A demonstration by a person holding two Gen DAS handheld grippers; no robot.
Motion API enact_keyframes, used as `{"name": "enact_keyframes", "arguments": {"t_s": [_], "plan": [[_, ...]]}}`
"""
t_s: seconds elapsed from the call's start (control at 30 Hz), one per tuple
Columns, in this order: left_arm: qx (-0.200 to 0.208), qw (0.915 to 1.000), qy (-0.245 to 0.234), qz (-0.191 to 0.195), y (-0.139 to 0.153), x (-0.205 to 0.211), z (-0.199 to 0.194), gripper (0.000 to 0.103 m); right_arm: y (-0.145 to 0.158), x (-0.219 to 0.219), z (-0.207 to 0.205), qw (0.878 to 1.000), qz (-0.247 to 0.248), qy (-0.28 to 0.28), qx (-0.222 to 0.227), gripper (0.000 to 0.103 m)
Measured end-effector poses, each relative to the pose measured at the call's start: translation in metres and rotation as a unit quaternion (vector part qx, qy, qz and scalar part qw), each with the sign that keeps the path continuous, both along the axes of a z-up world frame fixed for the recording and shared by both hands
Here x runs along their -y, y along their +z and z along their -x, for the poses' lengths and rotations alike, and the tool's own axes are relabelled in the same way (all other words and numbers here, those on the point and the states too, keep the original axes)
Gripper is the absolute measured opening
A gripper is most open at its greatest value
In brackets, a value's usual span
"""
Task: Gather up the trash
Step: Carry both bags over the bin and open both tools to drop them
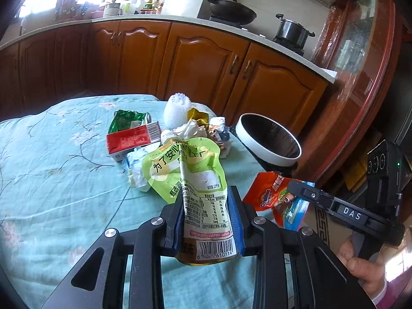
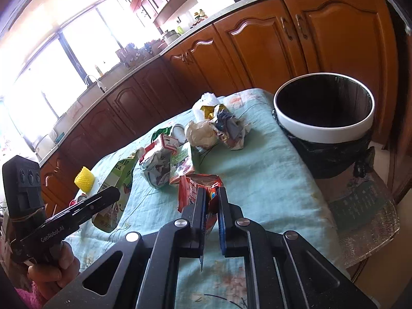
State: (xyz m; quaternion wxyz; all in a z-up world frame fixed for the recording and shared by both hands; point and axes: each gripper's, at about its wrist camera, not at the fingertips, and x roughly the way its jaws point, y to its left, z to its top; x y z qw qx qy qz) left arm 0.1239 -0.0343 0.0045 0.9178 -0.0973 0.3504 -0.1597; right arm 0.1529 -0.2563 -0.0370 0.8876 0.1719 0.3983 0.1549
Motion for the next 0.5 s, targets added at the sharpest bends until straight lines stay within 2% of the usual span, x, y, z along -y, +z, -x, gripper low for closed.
{"name": "enact_keyframes", "arguments": {"t_s": [0.5], "plan": [[0.003, 0.9982, -0.057, -0.016, -0.003, 0.053, -0.041, 0.029, 0.014, 0.069, -0.007, 0.997, 0.014, -0.075, 0.02, 0.008]]}}
